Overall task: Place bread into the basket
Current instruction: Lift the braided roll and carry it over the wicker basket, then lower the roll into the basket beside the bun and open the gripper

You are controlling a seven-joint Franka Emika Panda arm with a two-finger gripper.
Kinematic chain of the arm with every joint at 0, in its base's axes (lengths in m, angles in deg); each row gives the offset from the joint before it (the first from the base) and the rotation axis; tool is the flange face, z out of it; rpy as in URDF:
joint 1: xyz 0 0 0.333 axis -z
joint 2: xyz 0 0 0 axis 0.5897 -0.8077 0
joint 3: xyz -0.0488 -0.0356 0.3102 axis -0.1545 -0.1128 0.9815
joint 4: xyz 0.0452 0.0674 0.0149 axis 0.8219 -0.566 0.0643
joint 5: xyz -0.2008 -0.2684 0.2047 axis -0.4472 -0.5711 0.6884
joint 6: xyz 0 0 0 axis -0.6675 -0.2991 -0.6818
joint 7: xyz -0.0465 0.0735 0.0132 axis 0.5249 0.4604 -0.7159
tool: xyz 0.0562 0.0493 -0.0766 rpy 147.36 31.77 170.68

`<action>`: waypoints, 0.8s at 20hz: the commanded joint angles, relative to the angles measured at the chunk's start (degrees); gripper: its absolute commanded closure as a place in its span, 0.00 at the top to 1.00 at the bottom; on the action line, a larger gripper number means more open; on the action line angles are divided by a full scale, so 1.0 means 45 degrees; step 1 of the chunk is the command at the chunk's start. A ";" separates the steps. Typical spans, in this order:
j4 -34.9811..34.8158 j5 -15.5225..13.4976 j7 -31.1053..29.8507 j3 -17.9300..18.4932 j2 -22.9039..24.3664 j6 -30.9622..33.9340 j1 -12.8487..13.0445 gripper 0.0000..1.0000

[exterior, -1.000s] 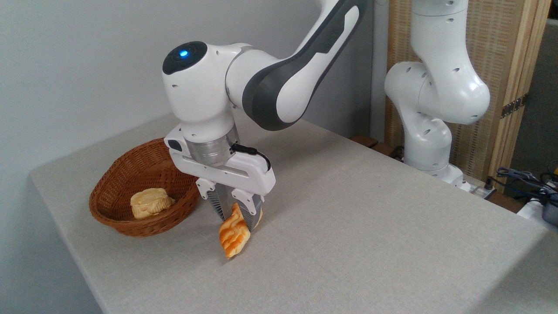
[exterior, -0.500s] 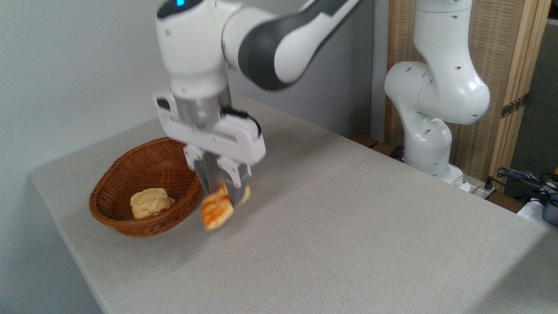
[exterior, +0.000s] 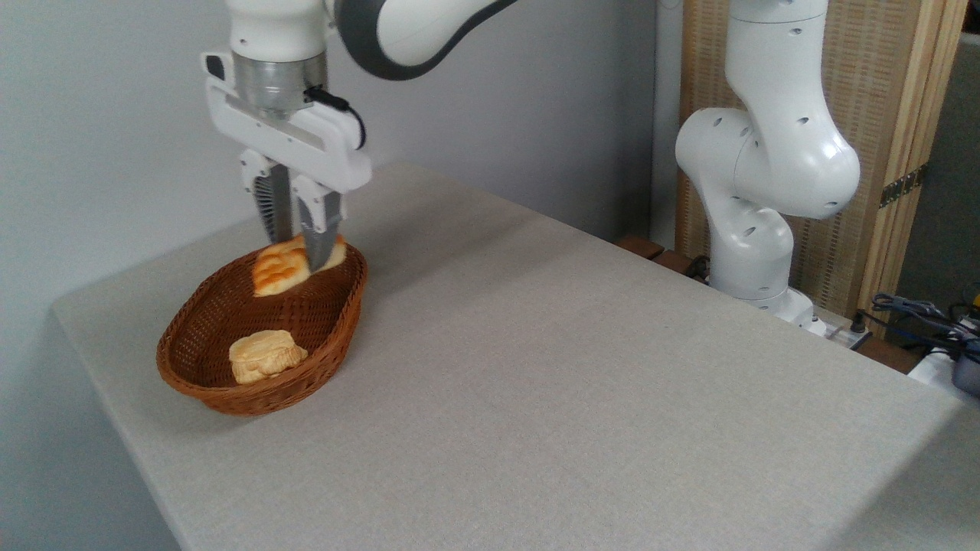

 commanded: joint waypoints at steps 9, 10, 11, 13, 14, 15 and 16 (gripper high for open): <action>0.0716 -0.0072 -0.2220 -0.0741 -0.2219 -0.1614 -0.0030 0.98; 0.0716 -0.0072 -0.2220 -0.0741 -0.2394 -0.1750 -0.0030 1.00; 0.0716 -0.0072 -0.2220 -0.0741 -0.2511 -0.1809 0.0008 1.00; 0.0716 -0.0072 -0.2220 -0.0721 -0.2649 -0.1849 0.0145 1.00; 0.0716 -0.0053 -0.2220 -0.0721 -0.2649 -0.1849 0.0145 1.00; 0.0716 -0.0072 -0.2220 -0.0721 -0.2630 -0.1849 0.0145 1.00; 0.0716 -0.0072 -0.2220 -0.0721 -0.2610 -0.1849 0.0145 1.00</action>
